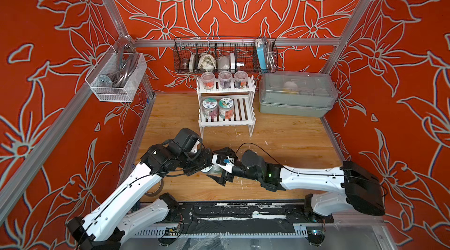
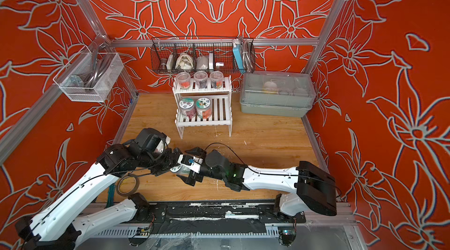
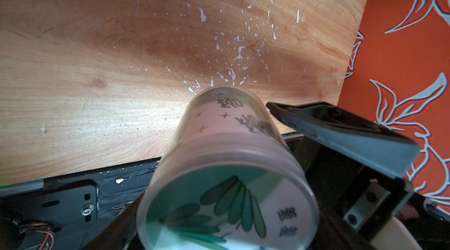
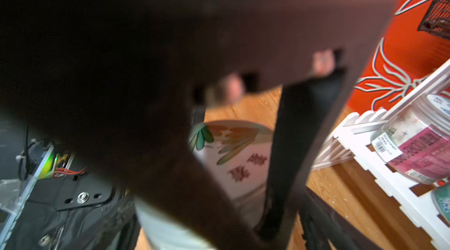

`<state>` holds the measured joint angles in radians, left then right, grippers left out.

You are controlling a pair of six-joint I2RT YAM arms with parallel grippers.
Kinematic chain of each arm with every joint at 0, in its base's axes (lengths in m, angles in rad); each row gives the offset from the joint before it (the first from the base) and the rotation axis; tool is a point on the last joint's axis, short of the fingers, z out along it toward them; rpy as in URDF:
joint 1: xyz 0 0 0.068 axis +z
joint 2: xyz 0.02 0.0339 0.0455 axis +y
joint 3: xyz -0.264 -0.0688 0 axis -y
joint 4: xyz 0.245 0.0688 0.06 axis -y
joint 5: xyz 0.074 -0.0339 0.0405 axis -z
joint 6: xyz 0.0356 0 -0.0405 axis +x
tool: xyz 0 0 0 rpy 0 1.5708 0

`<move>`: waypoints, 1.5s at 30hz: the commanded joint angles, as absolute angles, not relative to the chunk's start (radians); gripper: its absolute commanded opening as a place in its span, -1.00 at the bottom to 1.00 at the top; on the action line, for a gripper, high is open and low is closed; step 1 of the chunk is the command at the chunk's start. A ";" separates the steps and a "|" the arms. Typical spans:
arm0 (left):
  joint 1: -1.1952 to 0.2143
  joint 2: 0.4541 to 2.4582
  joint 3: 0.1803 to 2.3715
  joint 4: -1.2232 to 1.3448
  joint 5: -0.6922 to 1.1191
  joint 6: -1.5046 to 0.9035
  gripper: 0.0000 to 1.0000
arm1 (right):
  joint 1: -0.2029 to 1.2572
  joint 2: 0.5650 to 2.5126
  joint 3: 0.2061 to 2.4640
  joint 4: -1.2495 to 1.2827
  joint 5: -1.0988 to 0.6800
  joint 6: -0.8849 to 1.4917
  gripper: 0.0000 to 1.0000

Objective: Place the seed container on the shelf
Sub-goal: Pick up the seed jar at the center of the board.

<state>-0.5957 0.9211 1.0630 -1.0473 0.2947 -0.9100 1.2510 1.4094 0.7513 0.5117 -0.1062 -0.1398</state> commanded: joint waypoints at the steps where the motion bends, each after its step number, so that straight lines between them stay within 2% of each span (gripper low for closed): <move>1: -0.599 0.903 1.054 -0.982 0.343 -0.921 0.54 | 1.258 1.434 0.778 0.526 -0.085 -0.142 0.99; 16: -0.598 0.905 1.089 -0.990 0.338 -0.914 0.52 | 1.258 1.474 0.785 0.494 -0.062 -0.132 0.99; 30: -0.599 0.891 1.097 -1.003 0.327 -0.917 0.51 | 1.240 1.357 0.668 0.534 -0.098 -0.130 1.00; 45: -0.598 0.879 1.077 -0.980 0.354 -0.939 0.51 | 1.240 1.451 0.752 0.574 -0.113 -0.143 1.00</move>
